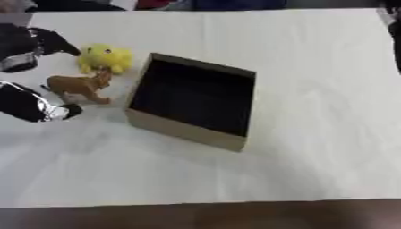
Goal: Pick up objects on the table and place them in the box.
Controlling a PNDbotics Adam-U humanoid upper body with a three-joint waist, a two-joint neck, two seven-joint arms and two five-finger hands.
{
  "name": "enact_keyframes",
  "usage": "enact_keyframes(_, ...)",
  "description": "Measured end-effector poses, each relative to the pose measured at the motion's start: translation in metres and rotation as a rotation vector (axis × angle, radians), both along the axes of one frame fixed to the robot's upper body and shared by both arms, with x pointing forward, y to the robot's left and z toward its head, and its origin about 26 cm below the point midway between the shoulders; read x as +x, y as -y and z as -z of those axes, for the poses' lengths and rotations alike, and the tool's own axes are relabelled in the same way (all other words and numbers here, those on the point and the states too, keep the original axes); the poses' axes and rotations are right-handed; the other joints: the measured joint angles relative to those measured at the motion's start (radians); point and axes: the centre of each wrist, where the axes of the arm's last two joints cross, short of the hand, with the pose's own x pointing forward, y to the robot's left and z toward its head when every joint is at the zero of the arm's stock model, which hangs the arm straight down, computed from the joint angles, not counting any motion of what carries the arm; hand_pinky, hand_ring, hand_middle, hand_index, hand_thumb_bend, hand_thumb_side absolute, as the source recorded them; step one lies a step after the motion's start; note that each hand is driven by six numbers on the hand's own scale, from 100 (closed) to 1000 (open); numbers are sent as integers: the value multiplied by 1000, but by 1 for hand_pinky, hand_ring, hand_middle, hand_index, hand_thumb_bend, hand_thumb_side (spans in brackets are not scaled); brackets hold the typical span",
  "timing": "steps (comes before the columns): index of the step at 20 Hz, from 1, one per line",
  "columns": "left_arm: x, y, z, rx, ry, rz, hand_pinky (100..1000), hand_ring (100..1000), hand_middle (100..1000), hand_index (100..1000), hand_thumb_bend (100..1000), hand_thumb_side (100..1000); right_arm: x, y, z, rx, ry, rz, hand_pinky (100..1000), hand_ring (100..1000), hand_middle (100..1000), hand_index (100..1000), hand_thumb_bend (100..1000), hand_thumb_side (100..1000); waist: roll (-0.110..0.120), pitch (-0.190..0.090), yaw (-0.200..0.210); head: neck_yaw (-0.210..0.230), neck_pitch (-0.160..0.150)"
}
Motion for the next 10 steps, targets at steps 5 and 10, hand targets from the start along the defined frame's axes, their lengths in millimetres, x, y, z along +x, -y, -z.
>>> enact_keyframes(5,17,-6,0,-6,-44,-30,737,889,859,927,423,513,0,-1,0,-5,-3,-6,953,820,639,950,100,977,0,6,-5,7,-9)
enact_keyframes(10,32,-13,7,-2,-91,-58,741,886,860,921,355,487,0,-2,-2,-5,3,-12,954,819,638,950,100,979,0,16,-8,9,-17)
